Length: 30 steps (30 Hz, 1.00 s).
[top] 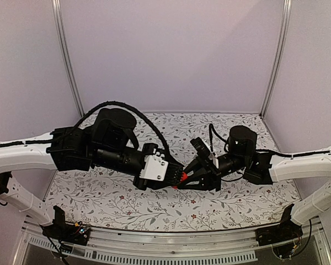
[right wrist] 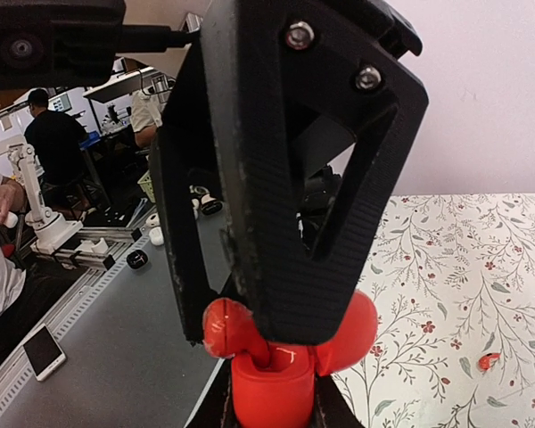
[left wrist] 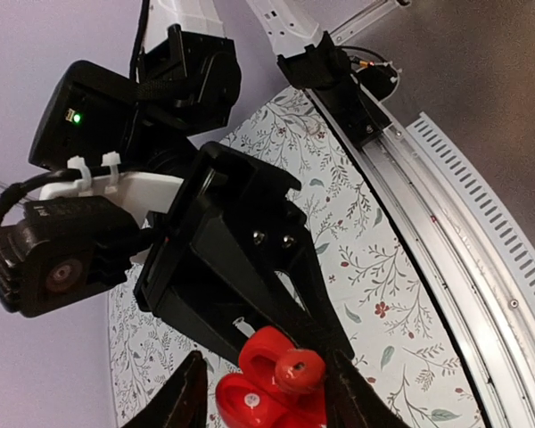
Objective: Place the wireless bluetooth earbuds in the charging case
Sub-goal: Adjust the right earbud in the right side groove of the charging case.
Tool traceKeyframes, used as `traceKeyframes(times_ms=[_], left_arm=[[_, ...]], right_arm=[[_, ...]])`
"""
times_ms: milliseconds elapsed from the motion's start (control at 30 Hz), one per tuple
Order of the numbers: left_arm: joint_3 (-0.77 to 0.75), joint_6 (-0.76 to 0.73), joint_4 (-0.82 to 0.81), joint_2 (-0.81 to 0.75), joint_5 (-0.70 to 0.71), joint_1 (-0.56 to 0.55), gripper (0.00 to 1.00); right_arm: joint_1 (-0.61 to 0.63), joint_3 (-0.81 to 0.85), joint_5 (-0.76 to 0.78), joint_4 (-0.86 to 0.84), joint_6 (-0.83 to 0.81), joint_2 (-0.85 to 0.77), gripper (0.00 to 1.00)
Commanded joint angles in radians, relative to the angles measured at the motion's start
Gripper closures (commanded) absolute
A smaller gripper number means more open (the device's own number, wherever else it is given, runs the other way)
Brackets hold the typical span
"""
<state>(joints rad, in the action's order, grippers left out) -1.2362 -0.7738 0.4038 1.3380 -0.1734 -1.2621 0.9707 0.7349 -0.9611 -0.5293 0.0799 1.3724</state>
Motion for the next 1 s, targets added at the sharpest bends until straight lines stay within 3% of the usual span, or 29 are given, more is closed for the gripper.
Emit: traceKeyframes(times_ms=[0,967], left_arm=[[-0.004,0.024,-0.044,0.012,0.0,0.004,0.56],[0.046,0.085,-0.102,-0.015,0.005,0.034,0.57]], right_arm=[[0.015,0.04,0.014,0.02,-0.027,0.008,1.0],[0.029,0.035,0.038,0.003,-0.035,-0.043,1.0]])
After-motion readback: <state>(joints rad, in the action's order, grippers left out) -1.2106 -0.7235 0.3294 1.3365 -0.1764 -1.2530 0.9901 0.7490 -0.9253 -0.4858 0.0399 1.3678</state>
